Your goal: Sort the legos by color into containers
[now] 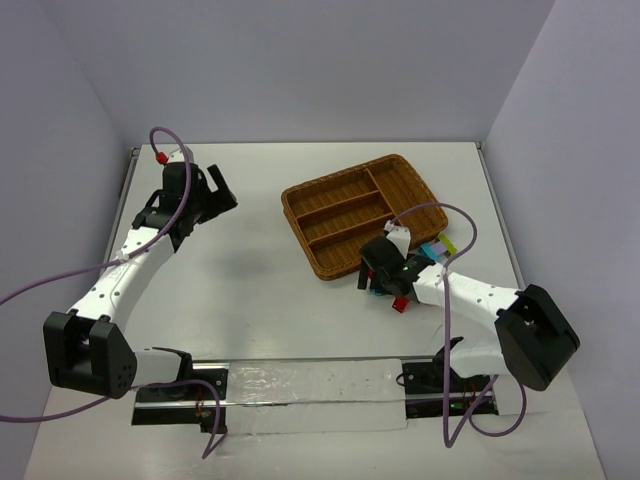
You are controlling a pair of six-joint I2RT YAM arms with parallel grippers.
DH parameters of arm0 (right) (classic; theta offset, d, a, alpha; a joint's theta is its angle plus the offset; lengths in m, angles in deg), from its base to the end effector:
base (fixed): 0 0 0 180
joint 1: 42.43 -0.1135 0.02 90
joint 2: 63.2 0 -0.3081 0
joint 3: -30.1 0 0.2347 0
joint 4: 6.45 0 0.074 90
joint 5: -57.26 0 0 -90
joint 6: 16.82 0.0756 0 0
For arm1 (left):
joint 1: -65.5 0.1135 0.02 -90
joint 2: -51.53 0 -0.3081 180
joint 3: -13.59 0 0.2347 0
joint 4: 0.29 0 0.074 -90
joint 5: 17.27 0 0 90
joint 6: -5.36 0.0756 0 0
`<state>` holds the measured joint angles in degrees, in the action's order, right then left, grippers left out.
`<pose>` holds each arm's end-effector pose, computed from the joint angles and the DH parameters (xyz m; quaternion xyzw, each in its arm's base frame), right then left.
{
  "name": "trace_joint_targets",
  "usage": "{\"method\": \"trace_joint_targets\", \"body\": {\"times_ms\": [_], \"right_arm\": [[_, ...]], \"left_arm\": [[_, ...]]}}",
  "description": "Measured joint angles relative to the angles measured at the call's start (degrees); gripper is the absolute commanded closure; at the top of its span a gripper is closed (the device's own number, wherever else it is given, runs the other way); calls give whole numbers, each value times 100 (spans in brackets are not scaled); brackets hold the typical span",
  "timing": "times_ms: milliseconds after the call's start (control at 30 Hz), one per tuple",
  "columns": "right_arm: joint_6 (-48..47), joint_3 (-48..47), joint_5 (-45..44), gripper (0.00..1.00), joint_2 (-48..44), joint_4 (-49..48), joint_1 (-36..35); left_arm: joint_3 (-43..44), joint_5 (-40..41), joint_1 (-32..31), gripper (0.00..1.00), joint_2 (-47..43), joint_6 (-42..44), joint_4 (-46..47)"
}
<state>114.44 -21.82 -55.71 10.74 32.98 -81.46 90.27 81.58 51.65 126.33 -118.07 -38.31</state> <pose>0.1902 0.1162 0.1954 0.0676 0.9486 0.0083 0.3091 0.2881 -0.0591 0.3308 -0.1856 0.8700 -0.1181 0.4412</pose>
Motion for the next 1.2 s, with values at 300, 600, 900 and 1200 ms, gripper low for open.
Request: {"method": "trace_joint_targets", "body": {"times_ms": [300, 600, 900, 1200], "right_arm": [[-156, -128, 180, 26, 38, -111, -300], [-337, -382, 657, 26, -42, -130, -1090], [-695, -540, 12, 26, -636, -2, -1126], [-964, -902, -265, 42, 431, 19, -968]], "left_arm": [[0, 43, -9, 1, 0, 0, -21], [0, 53, -11, 1, 0, 0, -31], [0, 94, -11, 1, 0, -2, -41], [0, 136, -11, 1, 0, 2, -84]]}}
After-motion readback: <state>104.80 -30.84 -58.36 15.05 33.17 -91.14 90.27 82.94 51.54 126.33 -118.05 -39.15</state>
